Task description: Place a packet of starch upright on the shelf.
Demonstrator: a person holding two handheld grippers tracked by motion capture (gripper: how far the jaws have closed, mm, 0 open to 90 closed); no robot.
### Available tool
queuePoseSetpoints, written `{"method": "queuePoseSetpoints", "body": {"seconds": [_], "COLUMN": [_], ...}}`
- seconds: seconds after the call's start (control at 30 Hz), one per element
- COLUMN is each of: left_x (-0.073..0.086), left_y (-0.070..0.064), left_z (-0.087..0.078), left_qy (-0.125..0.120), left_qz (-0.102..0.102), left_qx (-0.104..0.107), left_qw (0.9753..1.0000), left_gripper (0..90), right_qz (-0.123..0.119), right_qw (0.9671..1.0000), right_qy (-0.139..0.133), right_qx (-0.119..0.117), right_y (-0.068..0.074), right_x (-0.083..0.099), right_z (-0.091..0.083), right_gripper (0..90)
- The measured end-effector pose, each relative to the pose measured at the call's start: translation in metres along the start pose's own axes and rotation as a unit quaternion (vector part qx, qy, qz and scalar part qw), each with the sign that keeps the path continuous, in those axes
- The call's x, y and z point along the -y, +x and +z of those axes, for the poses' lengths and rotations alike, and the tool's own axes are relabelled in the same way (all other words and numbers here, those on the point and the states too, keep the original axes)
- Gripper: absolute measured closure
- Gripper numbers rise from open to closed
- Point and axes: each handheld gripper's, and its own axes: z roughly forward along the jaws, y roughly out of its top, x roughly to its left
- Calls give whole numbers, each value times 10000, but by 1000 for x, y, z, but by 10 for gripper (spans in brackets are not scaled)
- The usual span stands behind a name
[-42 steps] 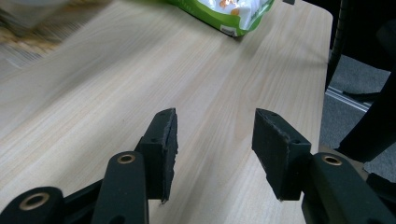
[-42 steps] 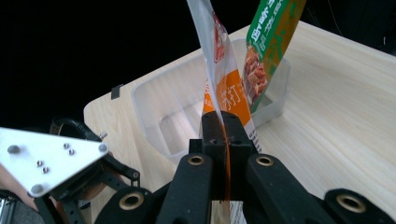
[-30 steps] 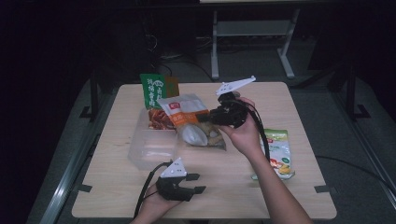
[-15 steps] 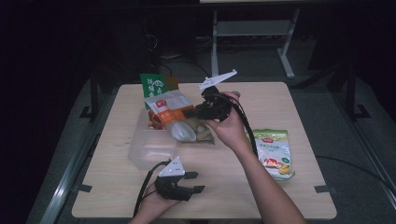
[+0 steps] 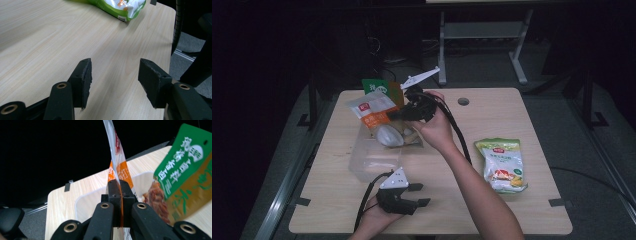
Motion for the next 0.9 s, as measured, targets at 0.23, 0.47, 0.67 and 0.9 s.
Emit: {"method": "queuePoseSetpoints", "body": {"seconds": [0.23,0.47,0.67,0.9], "left_x": [0,0,1,1], "left_y": [0,0,0,0], "left_z": [-1,-2,-2,-2], "left_qy": [49,28,7,12], "left_qz": [4,-43,-95,-102], "left_qx": [1,19,7,13], "left_qw": [10000,10000,10000,9999], "left_gripper": [441,442,441,442], "right_qz": [153,361,529,540], "right_qw": [9997,9991,9983,9978], "right_qy": [27,81,154,374], "right_qx": [-171,-225,-207,-6], "right_y": [-6,-17,-25,-31], "right_x": [-4,3,13,29], "right_z": [32,64,84,95], "right_gripper": [900,899,899,898]}}
